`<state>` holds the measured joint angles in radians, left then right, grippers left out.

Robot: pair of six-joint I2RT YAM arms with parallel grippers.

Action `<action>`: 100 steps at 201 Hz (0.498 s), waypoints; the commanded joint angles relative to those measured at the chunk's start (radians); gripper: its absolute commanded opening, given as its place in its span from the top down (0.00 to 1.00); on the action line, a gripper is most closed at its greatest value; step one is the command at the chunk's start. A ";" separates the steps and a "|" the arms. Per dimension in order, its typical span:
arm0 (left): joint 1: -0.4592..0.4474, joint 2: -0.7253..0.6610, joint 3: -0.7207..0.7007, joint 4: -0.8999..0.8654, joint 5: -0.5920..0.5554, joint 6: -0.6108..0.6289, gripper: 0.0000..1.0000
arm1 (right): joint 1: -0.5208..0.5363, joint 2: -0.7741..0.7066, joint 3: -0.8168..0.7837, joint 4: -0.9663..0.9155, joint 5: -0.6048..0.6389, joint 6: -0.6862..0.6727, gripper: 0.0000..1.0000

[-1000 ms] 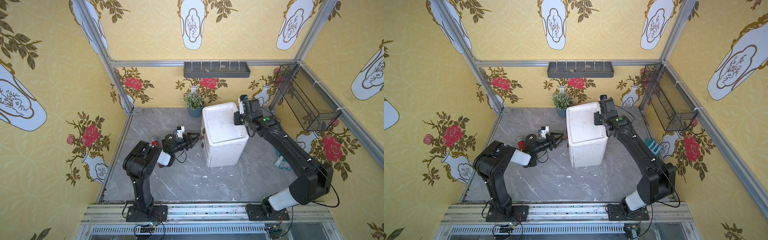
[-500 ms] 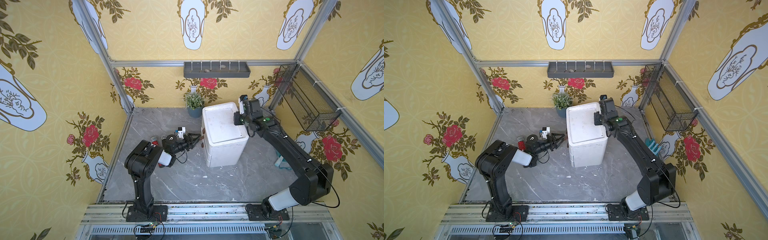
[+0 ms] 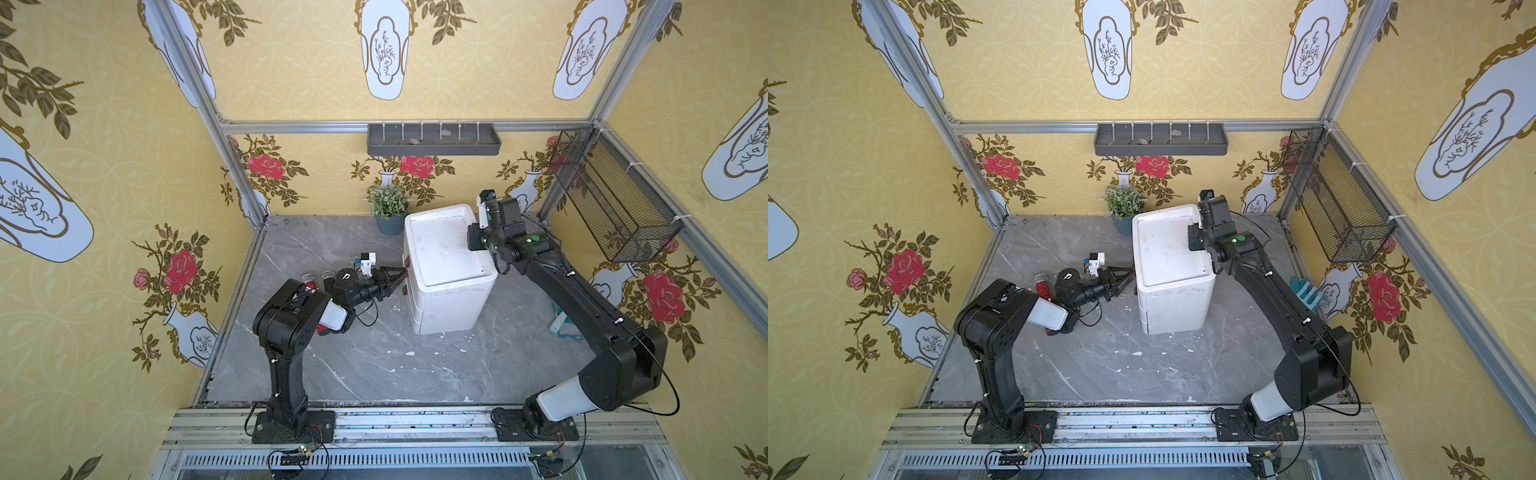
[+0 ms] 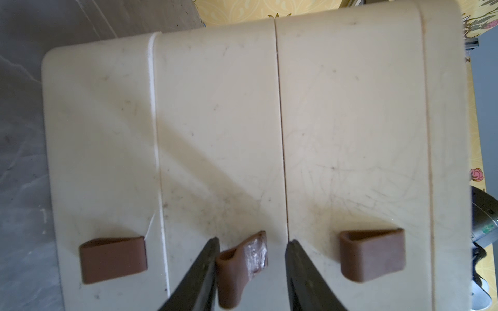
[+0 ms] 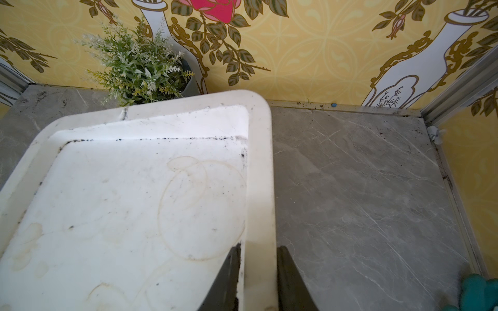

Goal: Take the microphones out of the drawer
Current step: Open the drawer in the storage box.

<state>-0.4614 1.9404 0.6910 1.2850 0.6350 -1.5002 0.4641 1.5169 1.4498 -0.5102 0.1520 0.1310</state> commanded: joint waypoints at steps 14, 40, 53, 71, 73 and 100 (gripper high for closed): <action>0.000 0.017 -0.012 0.041 -0.002 0.007 0.65 | 0.015 0.008 -0.013 -0.114 -0.113 0.018 0.74; 0.000 0.013 -0.013 0.047 0.000 0.005 0.80 | 0.016 0.009 -0.009 -0.117 -0.112 0.017 0.74; 0.001 0.009 -0.013 0.048 0.003 0.006 0.89 | 0.016 0.011 -0.005 -0.117 -0.112 0.018 0.74; 0.003 0.009 -0.016 0.050 0.007 0.005 0.99 | 0.018 0.015 -0.001 -0.119 -0.114 0.018 0.74; 0.003 0.009 -0.018 0.049 0.007 0.005 1.00 | 0.018 0.015 0.000 -0.118 -0.114 0.016 0.74; 0.015 0.003 -0.038 0.063 0.001 0.002 1.00 | 0.019 0.019 0.006 -0.123 -0.110 0.015 0.74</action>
<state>-0.4561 1.9480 0.6727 1.3067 0.6277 -1.5009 0.4679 1.5208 1.4586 -0.5213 0.1581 0.1310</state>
